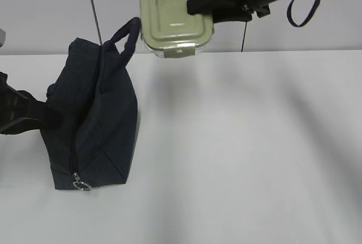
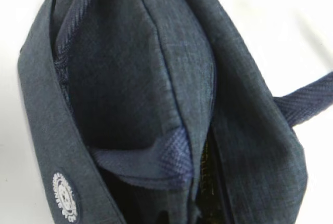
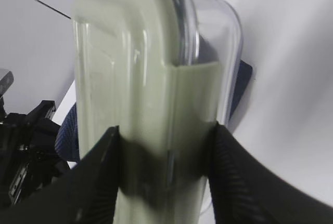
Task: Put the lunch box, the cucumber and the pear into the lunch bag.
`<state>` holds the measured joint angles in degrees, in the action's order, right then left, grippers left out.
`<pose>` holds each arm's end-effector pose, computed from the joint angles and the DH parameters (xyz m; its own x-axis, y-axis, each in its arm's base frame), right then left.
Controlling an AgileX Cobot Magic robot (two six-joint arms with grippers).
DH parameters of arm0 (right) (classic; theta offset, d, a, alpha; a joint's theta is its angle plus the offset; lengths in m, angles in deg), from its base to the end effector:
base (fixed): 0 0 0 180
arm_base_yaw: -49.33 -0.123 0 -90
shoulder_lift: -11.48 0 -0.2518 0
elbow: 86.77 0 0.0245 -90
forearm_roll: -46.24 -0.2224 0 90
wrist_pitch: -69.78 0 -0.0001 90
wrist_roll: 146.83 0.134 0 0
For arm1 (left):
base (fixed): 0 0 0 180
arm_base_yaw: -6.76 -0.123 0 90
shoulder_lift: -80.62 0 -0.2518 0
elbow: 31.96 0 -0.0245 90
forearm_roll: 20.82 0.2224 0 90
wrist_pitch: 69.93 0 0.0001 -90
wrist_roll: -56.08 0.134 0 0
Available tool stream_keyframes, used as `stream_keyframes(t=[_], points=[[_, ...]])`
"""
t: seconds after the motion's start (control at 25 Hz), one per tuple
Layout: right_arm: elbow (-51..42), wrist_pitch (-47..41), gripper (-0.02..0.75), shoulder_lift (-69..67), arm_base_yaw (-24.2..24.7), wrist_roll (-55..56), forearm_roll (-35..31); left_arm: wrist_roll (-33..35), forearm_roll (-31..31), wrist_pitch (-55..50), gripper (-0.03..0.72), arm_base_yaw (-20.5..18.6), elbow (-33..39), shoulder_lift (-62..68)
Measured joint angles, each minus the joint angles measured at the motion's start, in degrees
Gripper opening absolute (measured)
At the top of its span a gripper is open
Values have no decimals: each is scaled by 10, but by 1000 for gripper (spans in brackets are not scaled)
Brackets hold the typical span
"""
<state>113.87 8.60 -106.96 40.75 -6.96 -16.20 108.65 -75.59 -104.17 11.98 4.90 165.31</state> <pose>0.3801 0.1627 0.2759 -0.7601 -0.0858 -0.6441 -0.5754 0.5495 0.6058 0.2440 -0.0842 0.1832 -0.7749 0.1187 -0.6208 0.3985 0.8541 -0.3342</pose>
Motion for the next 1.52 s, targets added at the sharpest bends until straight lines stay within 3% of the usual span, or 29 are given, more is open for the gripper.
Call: stream_keyframes(t=[0.2, 0.4, 0.52, 0.6, 0.84, 0.92, 1.08, 1.16, 1.32, 1.52], points=[[76, -23, 354, 0, -22, 60, 71, 0, 0, 0, -15, 0, 0, 0], [92, -43, 354, 1, 28, 134, 201, 0, 1, -1, -15, 0, 0, 0], [85, -67, 354, -1, 54, 116, 179, 0, 1, 1, -15, 0, 0, 0], [84, -66, 354, -1, 23, 92, 136, 0, 0, 2, -15, 0, 0, 0], [84, 6, 354, -46, -150, 46, 52, 0, -1, 3, -15, 0, 0, 0], [84, 33, 354, -69, -178, 33, 35, 0, -1, 3, -15, 0, 0, 0], [84, 64, 354, -96, -187, 23, 30, 0, 0, 4, -15, 0, 0, 0], [84, 66, 354, -102, -187, 50, 70, 0, 2, 4, -15, -1, 0, 0], [85, 63, 354, -118, -186, 144, 236, 0, 2, 3, -15, -1, 0, 0], [86, 74, 354, -141, -200, 186, 284, 0, 0, -1, -15, -1, 0, 0]])
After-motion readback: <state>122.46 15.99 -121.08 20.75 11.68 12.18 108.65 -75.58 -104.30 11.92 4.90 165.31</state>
